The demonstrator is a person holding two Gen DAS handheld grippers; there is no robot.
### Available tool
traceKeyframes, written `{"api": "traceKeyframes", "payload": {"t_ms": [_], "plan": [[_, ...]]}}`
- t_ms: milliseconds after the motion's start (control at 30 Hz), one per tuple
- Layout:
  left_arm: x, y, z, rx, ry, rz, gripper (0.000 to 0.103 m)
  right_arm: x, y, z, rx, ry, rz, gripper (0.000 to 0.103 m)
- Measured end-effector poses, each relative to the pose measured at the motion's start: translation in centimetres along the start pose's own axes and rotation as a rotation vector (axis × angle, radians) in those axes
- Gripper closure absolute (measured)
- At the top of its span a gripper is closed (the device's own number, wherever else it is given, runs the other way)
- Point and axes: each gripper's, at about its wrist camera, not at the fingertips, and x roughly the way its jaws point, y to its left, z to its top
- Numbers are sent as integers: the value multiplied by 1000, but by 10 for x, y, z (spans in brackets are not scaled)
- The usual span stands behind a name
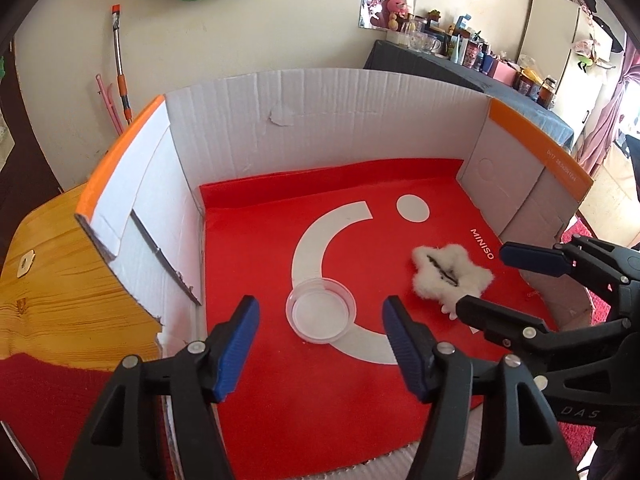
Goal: Organize objects
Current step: 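Lower and release the clear lid and star plush onto the red mat with both grippers, then withdraw both tools from the box back toward the remaining items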
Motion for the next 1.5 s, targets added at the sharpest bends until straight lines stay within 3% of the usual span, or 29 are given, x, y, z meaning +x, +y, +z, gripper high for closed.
{"api": "traceKeyframes", "payload": {"t_ms": [167,333,700,1067,1500], "plan": [[-5,2,-3,-4,-7,4,37,-8,1,0,3,-21,2,40],[-12,1,-7,4,-22,16,37,-17,3,-2,4,-44,6,32],[-27,-2,-11,14,-64,35,22,-28,6,-9,3,-78,-5,21],[-37,-4,-20,14,-96,46,13,-45,11,-18,-3,-128,-4,9],[-49,-6,-32,-2,-117,28,12,-61,17,-31,9,-164,2,9]]}}
